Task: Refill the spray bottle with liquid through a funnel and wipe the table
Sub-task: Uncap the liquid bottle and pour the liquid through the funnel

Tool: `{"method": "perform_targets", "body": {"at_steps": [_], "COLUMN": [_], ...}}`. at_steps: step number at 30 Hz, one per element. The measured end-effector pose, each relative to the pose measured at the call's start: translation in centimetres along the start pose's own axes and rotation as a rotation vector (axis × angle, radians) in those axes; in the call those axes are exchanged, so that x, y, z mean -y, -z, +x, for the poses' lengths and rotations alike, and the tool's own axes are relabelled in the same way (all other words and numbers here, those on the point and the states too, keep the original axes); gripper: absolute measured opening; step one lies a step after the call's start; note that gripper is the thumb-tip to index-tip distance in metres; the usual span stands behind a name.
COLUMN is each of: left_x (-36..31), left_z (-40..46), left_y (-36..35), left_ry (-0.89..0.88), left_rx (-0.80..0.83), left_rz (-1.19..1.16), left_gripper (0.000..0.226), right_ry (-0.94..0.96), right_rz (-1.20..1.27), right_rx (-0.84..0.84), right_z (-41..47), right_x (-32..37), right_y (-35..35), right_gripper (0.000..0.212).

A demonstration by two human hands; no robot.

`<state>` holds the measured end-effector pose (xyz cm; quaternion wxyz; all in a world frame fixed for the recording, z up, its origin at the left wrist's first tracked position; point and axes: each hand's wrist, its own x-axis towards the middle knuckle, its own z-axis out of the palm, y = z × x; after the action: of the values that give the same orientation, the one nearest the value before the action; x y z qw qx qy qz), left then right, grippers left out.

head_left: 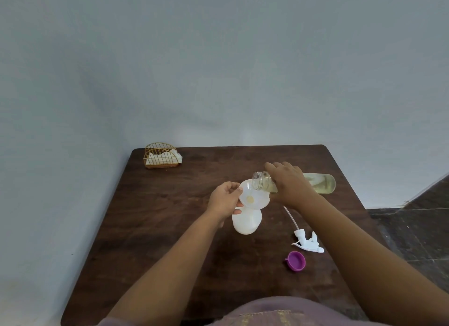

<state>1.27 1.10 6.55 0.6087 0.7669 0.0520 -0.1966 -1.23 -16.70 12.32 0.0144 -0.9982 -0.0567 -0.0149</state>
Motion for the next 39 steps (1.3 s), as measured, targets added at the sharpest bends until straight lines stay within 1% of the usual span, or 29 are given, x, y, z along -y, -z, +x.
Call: {"method": "perform_targets", "body": {"at_steps": [9,39], "left_x": [0.11,0.43], "left_z": [0.04,-0.05], "left_y": [0.03,0.12], "left_ry": [-0.004,-0.007], "left_rx": [-0.001,0.004], "left_rz": [0.014,-0.006], "left_gripper": [0.028,0.027], "right_ry": [-0.005,0.011], "right_rz": [0.000,-0.016], "right_rx": [0.016,-0.016], "right_z": [-0.17,-0.37], "right_x": [0.28,0.02], "right_y": [0.38,-0.06], "right_gripper": [0.041,0.041]}}
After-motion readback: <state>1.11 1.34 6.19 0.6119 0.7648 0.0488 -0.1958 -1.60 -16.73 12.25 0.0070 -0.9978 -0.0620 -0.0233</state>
